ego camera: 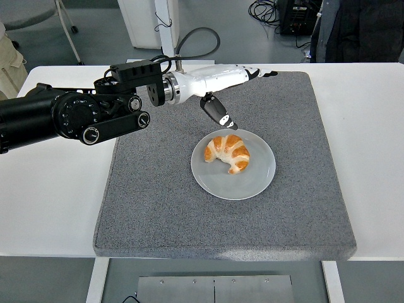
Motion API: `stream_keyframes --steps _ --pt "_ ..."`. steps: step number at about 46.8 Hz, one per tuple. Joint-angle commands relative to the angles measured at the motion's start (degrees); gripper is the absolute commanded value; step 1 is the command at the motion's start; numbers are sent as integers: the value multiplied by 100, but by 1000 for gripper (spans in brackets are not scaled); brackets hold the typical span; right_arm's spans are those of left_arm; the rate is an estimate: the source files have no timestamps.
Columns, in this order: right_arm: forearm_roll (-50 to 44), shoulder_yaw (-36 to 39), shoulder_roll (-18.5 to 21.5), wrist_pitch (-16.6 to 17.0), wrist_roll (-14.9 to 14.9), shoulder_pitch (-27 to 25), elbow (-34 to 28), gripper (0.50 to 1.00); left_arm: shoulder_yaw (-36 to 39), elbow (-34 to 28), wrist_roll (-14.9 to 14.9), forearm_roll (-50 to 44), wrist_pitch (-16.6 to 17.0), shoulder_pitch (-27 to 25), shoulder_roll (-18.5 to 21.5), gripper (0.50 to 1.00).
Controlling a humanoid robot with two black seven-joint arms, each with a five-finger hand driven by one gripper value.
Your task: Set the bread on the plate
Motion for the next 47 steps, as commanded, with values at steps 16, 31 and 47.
stream_keyframes --steps 16,31,47 --pt "0 0 0 -2 0 0 0 1000 -865 336 1 -1466 -166 329 565 990" --pt "0 0 0 -2 0 0 0 1000 -1569 1829 71 -2907 -245 856 144 990" --pt "0 0 0 -2 0 0 0 1000 -1946 3534 203 -4367 -1132 1164 -542 990"
